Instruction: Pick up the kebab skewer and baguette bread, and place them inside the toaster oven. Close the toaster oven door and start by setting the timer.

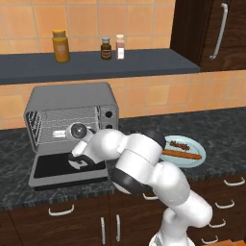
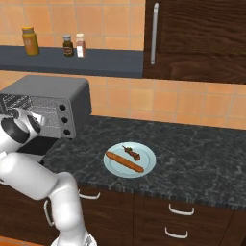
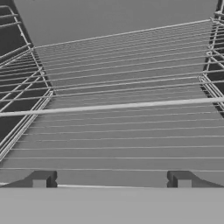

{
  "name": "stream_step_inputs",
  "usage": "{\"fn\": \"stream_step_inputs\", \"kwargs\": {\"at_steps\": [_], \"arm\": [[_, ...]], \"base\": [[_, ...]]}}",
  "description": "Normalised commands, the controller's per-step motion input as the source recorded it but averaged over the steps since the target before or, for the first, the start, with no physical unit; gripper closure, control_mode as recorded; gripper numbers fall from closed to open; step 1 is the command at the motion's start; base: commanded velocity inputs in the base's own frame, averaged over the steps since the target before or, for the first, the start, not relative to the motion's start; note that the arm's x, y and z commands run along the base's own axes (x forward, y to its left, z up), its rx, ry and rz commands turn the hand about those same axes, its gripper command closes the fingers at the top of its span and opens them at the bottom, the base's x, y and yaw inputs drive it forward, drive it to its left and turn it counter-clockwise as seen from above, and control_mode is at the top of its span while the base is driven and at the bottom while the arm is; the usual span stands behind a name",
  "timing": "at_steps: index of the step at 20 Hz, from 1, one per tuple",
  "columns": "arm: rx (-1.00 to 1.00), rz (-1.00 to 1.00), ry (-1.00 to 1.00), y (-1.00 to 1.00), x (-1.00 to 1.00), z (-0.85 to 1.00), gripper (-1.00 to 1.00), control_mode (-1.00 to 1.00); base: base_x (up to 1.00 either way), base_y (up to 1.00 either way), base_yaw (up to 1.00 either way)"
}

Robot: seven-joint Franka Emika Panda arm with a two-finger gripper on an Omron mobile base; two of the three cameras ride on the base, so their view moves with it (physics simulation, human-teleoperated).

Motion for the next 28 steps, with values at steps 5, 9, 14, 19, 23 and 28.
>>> {"fn": "stream_step_inputs", "kwargs": {"at_steps": [5,9,14,19,23,28], "arm": [[0.0,0.02,-0.03,0.08,0.35,-0.18,-1.0,-1.0],[0.0,0.02,0.0,0.03,0.42,-0.24,-1.0,-1.0],[0.0,0.02,0.0,0.09,0.4,-0.06,-1.0,-1.0],[0.0,0.04,0.0,0.24,0.22,-0.33,-1.0,-1.0],[0.0,0.02,0.0,0.32,-0.01,-0.51,-1.0,-1.0],[0.0,0.0,0.03,0.35,-0.38,-0.55,-1.0,-1.0]], "base": [[0.0,0.0,0.0],[0.0,0.0,0.0],[0.0,0.0,0.0],[0.0,0.0,0.0],[0.0,0.0,0.0],[0.0,0.0,0.0]]}}
